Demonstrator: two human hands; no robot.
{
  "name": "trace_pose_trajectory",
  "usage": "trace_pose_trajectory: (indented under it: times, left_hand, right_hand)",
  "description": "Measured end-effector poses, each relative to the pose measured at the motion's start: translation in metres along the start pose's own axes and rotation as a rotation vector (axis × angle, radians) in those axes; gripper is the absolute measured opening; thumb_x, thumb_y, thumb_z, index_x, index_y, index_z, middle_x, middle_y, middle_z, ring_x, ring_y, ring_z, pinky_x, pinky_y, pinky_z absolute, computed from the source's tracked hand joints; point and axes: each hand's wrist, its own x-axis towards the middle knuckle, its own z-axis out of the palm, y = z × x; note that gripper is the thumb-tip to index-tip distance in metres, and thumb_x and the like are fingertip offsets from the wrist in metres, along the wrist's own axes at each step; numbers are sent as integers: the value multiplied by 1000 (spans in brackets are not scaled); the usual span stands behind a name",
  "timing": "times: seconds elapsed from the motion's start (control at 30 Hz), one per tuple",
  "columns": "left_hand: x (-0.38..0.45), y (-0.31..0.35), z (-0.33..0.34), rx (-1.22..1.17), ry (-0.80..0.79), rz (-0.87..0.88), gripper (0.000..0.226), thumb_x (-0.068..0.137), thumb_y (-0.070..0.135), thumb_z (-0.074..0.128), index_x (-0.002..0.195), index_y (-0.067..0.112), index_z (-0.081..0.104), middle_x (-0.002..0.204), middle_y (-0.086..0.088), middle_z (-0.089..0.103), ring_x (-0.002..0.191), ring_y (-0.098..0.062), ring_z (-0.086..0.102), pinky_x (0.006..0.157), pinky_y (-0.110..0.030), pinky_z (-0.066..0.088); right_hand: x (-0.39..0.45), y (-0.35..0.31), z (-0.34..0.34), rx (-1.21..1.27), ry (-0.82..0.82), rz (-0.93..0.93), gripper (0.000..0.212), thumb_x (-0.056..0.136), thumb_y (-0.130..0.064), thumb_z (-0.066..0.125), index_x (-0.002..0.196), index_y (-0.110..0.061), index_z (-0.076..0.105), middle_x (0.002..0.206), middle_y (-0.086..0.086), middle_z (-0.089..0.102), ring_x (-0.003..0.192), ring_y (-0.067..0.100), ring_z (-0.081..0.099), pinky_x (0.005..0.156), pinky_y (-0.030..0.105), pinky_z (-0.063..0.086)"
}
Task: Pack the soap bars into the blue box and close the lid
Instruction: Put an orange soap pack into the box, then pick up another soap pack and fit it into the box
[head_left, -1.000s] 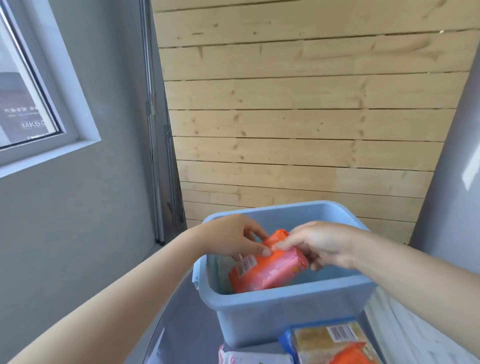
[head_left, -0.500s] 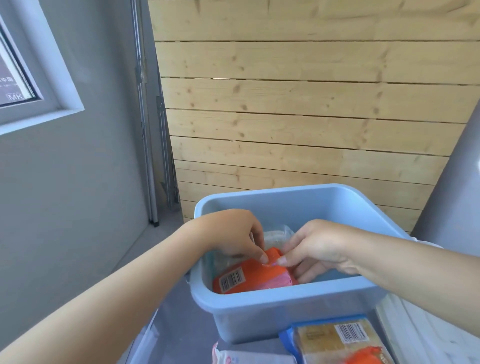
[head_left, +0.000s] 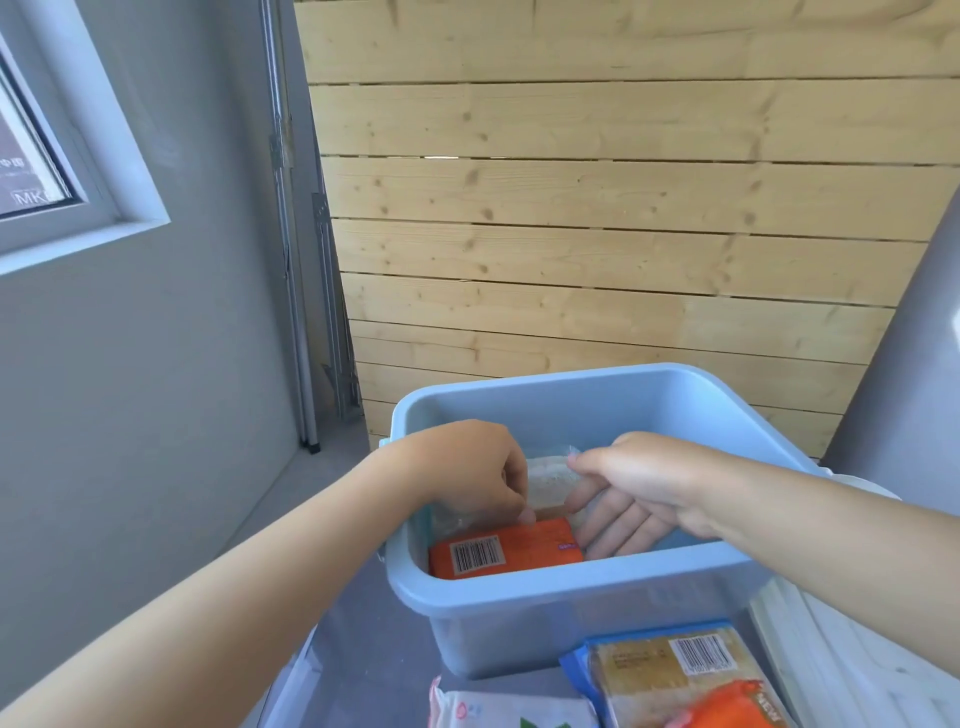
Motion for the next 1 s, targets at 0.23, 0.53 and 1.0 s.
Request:
trace_pose_trajectory:
  times: [0.23,0.53,1.0]
  left_hand:
    - [-15,11,-4,-155,247,44,13,86,36,61,86,25,68,74,16,61,71,-1,56,67,-17,45]
    - [-104,64,16,-292,573,175,12,87,24,59,82,25,70,71,19,58,69,-1,53,62,-10,41]
    - [-173,89,119,-248,72,80,30,76,51,65,104,39,64,99,19,63,82,5,56,73,-10,44]
  right_hand:
    - [-20,-2,-2,52,116,-181,30,92,-24,44,99,-4,65,85,13,73,68,25,71,52,25,57]
    - [-115,26,22,-99,397,-672,22,87,-17,55,90,-32,71,83,-15,74,89,12,69,85,32,51]
    - [-155,146,86,-159,277,-500,16,83,-24,64,96,-31,72,93,-18,71,84,-10,62,75,5,44]
